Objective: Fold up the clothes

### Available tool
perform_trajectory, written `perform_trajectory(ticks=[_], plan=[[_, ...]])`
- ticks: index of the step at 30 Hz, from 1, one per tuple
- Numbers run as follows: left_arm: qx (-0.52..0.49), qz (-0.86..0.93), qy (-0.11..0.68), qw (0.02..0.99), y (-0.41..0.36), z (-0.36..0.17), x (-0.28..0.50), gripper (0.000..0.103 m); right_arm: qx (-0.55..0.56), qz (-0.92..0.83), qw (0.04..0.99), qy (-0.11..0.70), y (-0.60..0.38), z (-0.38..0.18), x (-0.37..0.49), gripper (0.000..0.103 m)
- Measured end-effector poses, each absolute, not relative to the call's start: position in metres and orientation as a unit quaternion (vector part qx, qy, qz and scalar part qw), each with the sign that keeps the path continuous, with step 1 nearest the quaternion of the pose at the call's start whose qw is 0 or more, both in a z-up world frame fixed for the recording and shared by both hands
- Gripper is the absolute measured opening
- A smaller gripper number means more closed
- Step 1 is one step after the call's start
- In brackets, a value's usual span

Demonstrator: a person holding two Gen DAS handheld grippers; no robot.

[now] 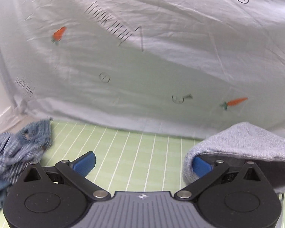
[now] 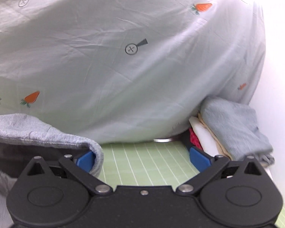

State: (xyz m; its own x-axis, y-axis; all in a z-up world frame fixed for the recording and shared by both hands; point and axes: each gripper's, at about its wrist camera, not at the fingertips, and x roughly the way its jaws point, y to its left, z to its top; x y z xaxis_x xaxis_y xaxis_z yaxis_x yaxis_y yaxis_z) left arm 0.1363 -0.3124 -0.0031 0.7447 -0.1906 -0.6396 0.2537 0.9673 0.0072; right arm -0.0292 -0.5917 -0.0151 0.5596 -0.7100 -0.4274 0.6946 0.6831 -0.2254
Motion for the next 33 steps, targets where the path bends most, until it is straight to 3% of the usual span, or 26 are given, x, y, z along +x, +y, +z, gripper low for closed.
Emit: perform_trajectory(ticks=[9,21,33], plan=[[0.059,-0.102,0.462,0.879,-0.274,-0.074,0.080,0.103,0.024,-0.373,0.853,0.364,-0.558,-0.076,-0.087,0.103],[0.040,-0.159,0.495,0.853,-0.254,-0.064,0.043,0.103,0.088,-0.312,0.872,0.366,-0.528,-0.073,-0.115,0.103],[0.100,-0.200,0.522,0.823,-0.234,-0.103,-0.061,0.103,0.117,-0.209,0.880,0.411,-0.458,-0.104,-0.181,0.103]])
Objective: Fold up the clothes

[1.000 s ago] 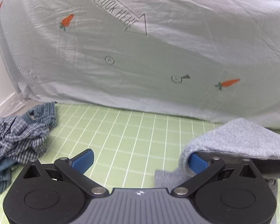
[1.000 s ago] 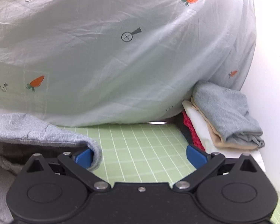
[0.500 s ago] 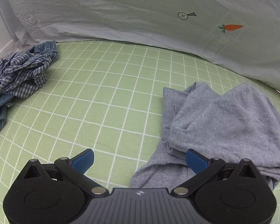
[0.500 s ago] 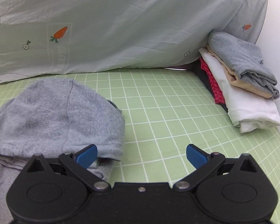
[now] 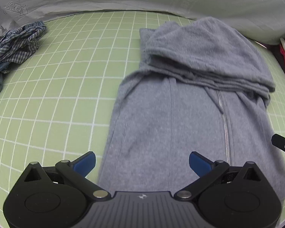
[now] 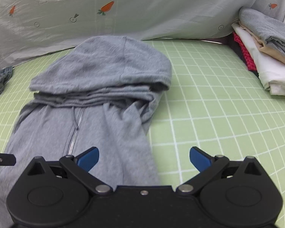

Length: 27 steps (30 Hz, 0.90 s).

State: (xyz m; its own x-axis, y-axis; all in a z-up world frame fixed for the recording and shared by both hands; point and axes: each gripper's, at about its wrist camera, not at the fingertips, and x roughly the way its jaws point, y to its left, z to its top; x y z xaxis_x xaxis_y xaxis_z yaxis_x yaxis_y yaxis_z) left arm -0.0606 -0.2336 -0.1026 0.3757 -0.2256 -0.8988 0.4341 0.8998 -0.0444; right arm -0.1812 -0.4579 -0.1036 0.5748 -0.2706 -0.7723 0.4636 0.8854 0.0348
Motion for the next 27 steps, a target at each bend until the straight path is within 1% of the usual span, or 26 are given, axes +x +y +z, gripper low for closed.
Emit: perform_trajectory(ticks=[5,9,14,22,27], plan=[[0.137,-0.207,0.517,0.819,-0.232,-0.124,-0.077,0.103,0.132,-0.191,0.880,0.414,-0.444,-0.118,-0.204,0.103],[0.106,-0.201,0.511,0.829,-0.221,-0.131,-0.080,0.103,0.125,-0.200,0.876,0.420,-0.439,-0.132,-0.213,0.103],[0.099,-0.193,0.476,0.852,-0.218,-0.133,-0.092,0.103,0.142,-0.211,0.873,0.415,-0.437,-0.145,-0.226,0.103],[0.087,-0.194,0.429,0.878,-0.212,-0.136,-0.105,0.103,0.125,-0.217,0.880,0.404,-0.420,-0.149,-0.238,0.103],[0.092,-0.214,0.428,0.873,-0.208,-0.136,-0.104,0.103,0.125,-0.227,0.879,0.401,-0.417,-0.149,-0.240,0.103]])
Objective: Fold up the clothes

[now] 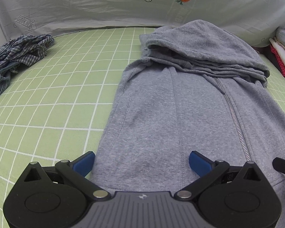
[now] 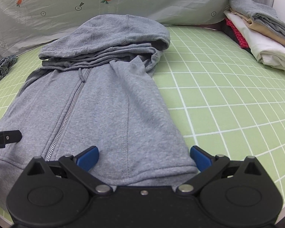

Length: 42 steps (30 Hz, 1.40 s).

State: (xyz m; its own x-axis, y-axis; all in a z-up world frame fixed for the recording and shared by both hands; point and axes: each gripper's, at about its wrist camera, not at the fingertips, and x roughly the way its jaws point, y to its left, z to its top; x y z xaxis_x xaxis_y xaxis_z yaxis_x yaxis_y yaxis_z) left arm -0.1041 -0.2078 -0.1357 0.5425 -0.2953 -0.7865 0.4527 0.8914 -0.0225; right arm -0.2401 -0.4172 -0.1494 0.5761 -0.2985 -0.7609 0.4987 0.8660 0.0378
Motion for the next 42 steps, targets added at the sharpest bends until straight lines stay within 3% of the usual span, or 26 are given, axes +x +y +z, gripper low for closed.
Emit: perform_trajectory(ticks=[15,17,19,21,24,27,30,32,33,34,37,42], plan=[[0.093,-0.228,0.439,0.864,-0.197,-0.135,-0.106,0.103,0.162,-0.231,0.865,0.416,-0.415,-0.143,-0.257,0.102],[0.092,-0.225,0.438,0.865,-0.198,-0.135,-0.106,0.103,0.164,-0.222,0.866,0.418,-0.414,-0.141,-0.257,0.094],[0.092,-0.227,0.439,0.865,-0.197,-0.135,-0.106,0.103,0.164,-0.210,0.868,0.419,-0.413,-0.137,-0.258,0.067],[0.085,-0.230,0.451,0.858,-0.194,-0.133,-0.105,0.103,0.164,-0.199,0.870,0.420,-0.412,-0.134,-0.258,0.054],[0.076,-0.240,0.466,0.848,-0.190,-0.130,-0.105,0.102,0.167,-0.195,0.870,0.420,-0.411,-0.132,-0.258,0.054],[0.076,-0.261,0.469,0.840,-0.186,-0.126,-0.110,0.090,0.168,-0.195,0.871,0.419,-0.411,-0.132,-0.258,0.054],[0.080,-0.257,0.471,0.840,-0.185,-0.122,-0.113,0.064,0.169,-0.196,0.869,0.422,-0.412,-0.132,-0.257,0.052],[0.056,-0.263,0.484,0.833,-0.181,-0.120,-0.109,0.044,0.176,-0.193,0.868,0.423,-0.413,-0.131,-0.257,0.044],[0.042,-0.267,0.490,0.829,-0.178,-0.119,-0.107,0.037,0.182,-0.189,0.867,0.424,-0.415,-0.131,-0.257,0.035],[0.023,-0.267,0.500,0.823,-0.177,-0.120,-0.105,0.022,0.190,-0.186,0.865,0.425,-0.416,-0.130,-0.257,0.026],[-0.018,-0.263,0.527,0.808,-0.177,-0.120,-0.101,0.017,0.205,-0.179,0.859,0.433,-0.420,-0.126,-0.256,0.019],[-0.029,-0.286,0.512,0.809,-0.185,-0.087,-0.101,0.016,0.308,-0.178,0.844,0.401,-0.434,-0.101,-0.263,0.017]])
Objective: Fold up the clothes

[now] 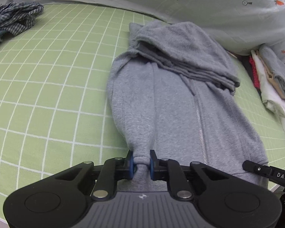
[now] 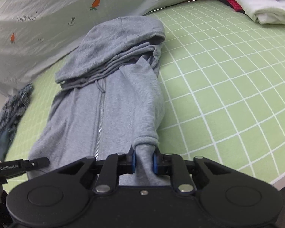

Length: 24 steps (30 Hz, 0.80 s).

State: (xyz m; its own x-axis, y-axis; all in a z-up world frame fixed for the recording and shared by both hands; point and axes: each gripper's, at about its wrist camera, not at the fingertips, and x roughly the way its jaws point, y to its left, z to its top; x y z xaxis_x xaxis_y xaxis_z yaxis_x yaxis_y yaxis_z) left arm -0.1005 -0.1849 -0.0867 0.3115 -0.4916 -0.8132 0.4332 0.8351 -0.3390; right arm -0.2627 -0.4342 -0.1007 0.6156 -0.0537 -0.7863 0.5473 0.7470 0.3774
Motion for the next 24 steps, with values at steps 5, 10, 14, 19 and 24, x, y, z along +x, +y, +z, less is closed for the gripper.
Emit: perform_trajectory(ticks=[5,10,14,19,24], plan=[[-0.046,-0.312,0.478,0.820,-0.205,-0.045,-0.086,0.016,0.322,-0.150,0.861,0.364,-0.442,-0.070,-0.248,0.016],[-0.046,-0.326,0.421,0.845,-0.237,-0.005,-0.043,0.016,0.311,-0.151,0.891,0.294,-0.475,-0.029,-0.215,0.015],[-0.062,-0.328,0.385,0.861,-0.256,0.016,-0.004,0.016,0.305,-0.168,0.904,0.250,-0.510,-0.008,-0.186,0.015],[-0.060,-0.315,0.373,0.871,-0.279,0.010,0.046,0.016,0.292,-0.196,0.905,0.240,-0.544,-0.011,-0.142,0.015],[-0.049,-0.291,0.424,0.856,-0.302,-0.037,0.102,0.022,0.265,-0.214,0.890,0.303,-0.571,-0.057,-0.082,0.021]])
